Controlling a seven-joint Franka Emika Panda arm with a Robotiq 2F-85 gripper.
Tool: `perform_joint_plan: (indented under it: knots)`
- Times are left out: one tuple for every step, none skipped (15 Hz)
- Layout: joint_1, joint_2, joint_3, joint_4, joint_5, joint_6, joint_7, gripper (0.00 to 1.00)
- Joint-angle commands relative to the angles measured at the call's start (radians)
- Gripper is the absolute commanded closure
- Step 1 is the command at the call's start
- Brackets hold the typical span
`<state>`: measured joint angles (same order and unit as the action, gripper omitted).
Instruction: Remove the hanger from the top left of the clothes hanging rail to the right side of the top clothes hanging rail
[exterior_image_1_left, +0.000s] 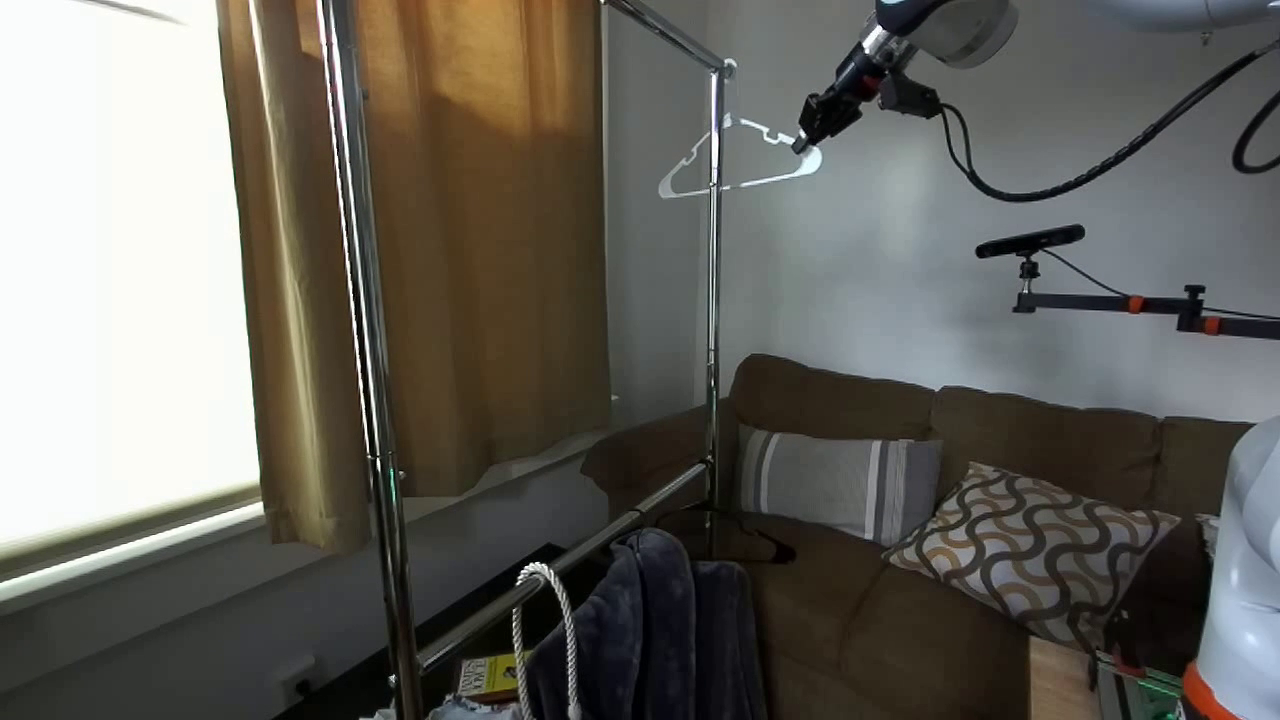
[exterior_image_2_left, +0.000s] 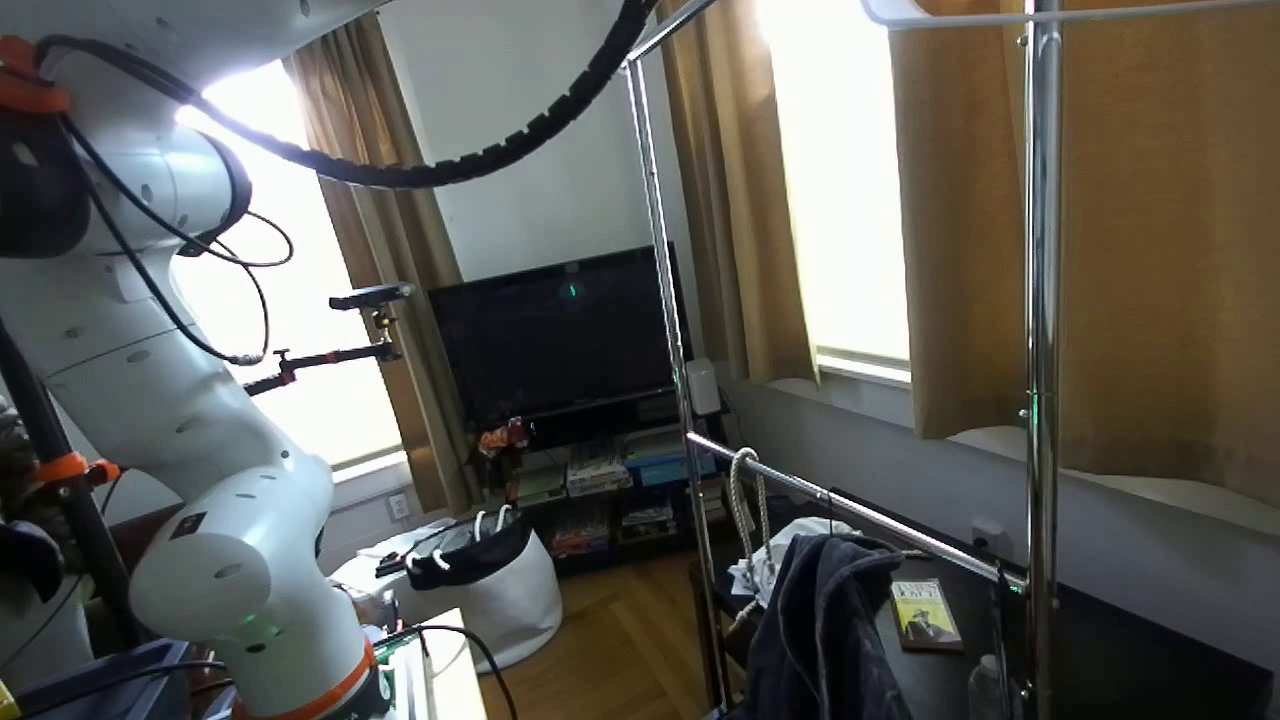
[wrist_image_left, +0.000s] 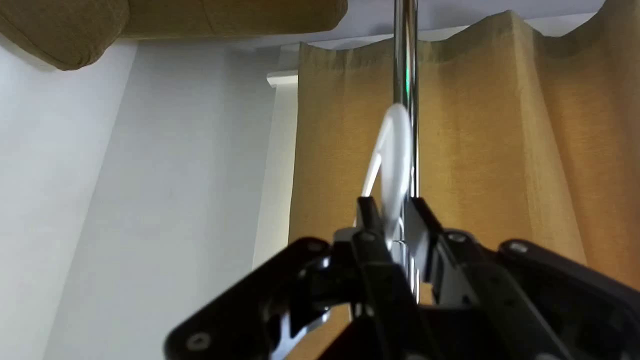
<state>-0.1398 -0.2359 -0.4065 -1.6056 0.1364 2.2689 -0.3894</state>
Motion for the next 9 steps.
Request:
perform_joint_plan:
  knots:
    - [-0.026, 0.000, 0.005, 0.022, 0.025, -0.043, 0.013, 0.46]
    - [-0.034, -0.027, 0.011, -0.012, 0.018, -0.030, 0.027, 0.40]
    - [-0.042, -0.055, 0.021, -0.048, -0.001, -0.025, 0.046, 0.33]
    - [-0.057, -0.107, 0.050, -0.124, -0.056, -0.006, 0.076, 0.24]
    - [-0.061, -0.161, 0.075, -0.211, -0.130, 0.028, 0.099, 0.17]
    - [-0.084, -0.179, 0.104, -0.239, -0.171, 0.008, 0.121, 0.09]
    - [-0.091, -0.210, 0.122, -0.287, -0.215, -0.033, 0.122, 0.02]
    - [-0.081, -0.255, 0.130, -0.339, -0.223, -0.099, 0.091, 0.00]
    - [-0.071, -0.294, 0.136, -0.387, -0.217, -0.143, 0.082, 0.00]
